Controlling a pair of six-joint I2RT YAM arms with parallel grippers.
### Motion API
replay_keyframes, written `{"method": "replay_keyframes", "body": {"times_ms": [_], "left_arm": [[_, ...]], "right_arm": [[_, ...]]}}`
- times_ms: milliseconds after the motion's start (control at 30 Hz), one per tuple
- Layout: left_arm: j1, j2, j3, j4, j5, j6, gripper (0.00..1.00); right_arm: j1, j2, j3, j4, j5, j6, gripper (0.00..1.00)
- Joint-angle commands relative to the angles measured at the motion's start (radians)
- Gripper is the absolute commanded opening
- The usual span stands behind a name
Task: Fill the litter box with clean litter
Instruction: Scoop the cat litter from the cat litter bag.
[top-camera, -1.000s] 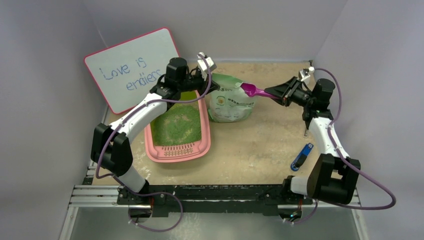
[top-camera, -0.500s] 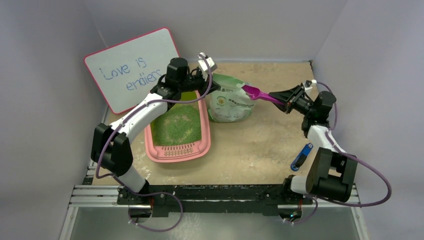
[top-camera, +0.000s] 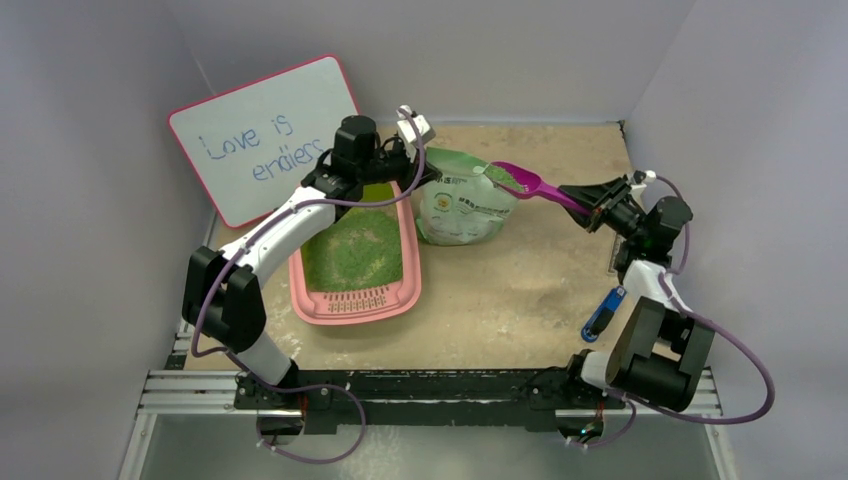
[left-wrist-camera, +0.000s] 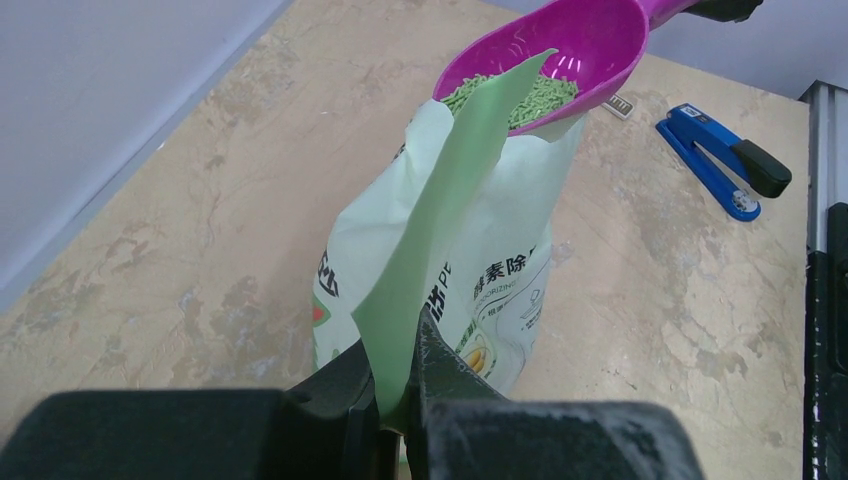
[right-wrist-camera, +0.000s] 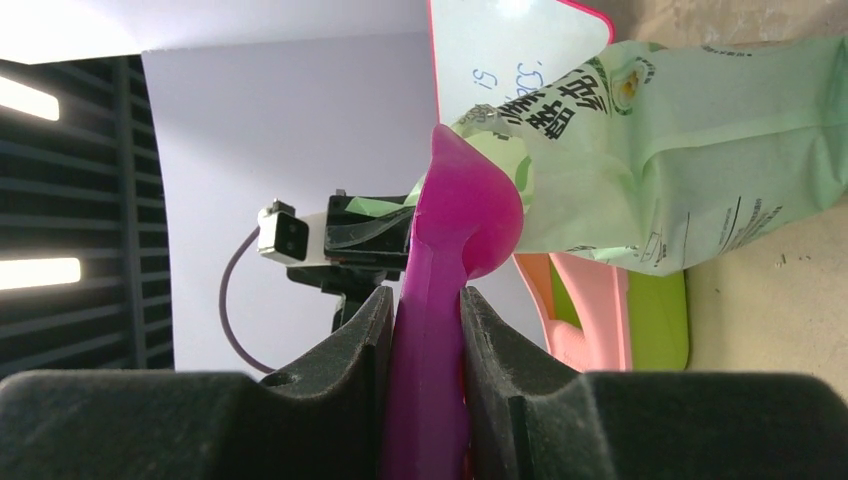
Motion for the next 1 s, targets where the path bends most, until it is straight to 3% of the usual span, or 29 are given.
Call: {"method": "replay_keyframes", "body": {"times_ms": [0, 267, 433, 767, 867, 967], "left_arm": [[0.004, -0.017, 0.053, 0.119, 0.003, 0.008, 0.00], [0.004, -0.017, 0.060, 0.119, 0.005, 0.010, 0.00], [0.004, -0.017, 0.061, 0.119, 0.001, 0.011, 0.00], [0.004, -0.014, 0.063, 0.122, 0.004, 0.008, 0.00], [0.004, -0.013, 0.063, 0.123, 0.001, 0.007, 0.00], [0.004, -0.011, 0.062, 0.124, 0.000, 0.007, 0.00]], "right_arm": [[-0.012, -0.036, -0.013, 0.049, -0.020, 0.015, 0.00], [-0.013, -0.037, -0.018, 0.005, -0.018, -0.013, 0.00], [-0.014, -0.025, -0.071, 0.149, -0.014, 0.081, 0.00], [-0.015, -0.039, -0.074, 0.122, -0.002, 0.060, 0.00], [-0.015, -0.020, -0.107, 0.277, -0.004, 0.162, 0.00], [-0.014, -0.006, -0.136, 0.322, 0.001, 0.182, 0.00]]}}
